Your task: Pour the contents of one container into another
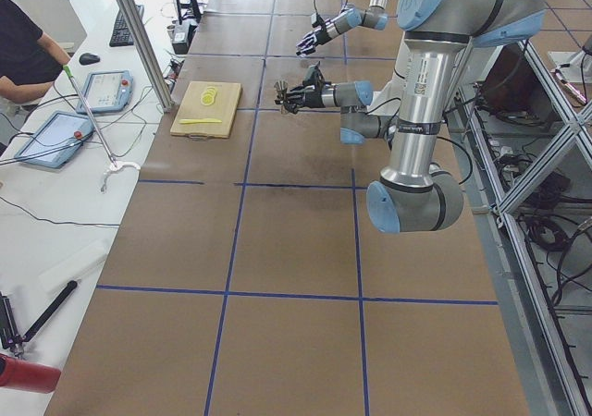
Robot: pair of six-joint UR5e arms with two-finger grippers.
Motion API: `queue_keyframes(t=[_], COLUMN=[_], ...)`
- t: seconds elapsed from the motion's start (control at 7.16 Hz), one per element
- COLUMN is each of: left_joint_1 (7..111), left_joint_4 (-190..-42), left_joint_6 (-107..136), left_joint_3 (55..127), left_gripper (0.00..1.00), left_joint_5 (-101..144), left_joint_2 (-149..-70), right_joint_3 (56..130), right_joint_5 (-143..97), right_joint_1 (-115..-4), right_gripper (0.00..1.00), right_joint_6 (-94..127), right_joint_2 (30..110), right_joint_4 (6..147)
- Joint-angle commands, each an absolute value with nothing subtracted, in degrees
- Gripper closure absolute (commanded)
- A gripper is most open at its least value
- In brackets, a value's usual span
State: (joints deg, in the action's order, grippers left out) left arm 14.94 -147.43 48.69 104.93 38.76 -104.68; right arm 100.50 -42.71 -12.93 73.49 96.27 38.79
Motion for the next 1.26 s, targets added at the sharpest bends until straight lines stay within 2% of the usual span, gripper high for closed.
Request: queue_keyframes(t=[0.0,0.28,0.56,0.84,1.12], left_joint_1=[14.94,14.59,14.33,13.89,13.89], left_joint_4=[-147.48,-147.48,-147.57,-147.74,-147.74], left_joint_6=[48.69,48.00,42.29,41.84,40.44], left_joint_3=[104.85,104.85,102.59,97.58,95.98], left_gripper=[1.00,1.00,1.00,1.00,1.00], left_joint_5=[38.76,39.54,42.45,43.06,46.31], left_joint_2=[-104.68,-104.68,-109.04,-114.93,-116.89], right_joint_3=[105.89,108.45,109.69,109.86,110.04], right_joint_5=[-46.91,-47.28,-49.21,-52.97,-53.17], right_joint_1=[-16.59,-18.19,-20.56,-20.92,-20.83], right_gripper=[1.00,1.00,1.00,1.00,1.00], right_joint_6=[68.16,58.69,40.76,38.25,34.02], right_joint_2=[96.59,95.89,90.64,87.20,83.95], right_joint_4=[38.93,38.94,39.55,39.64,39.81])
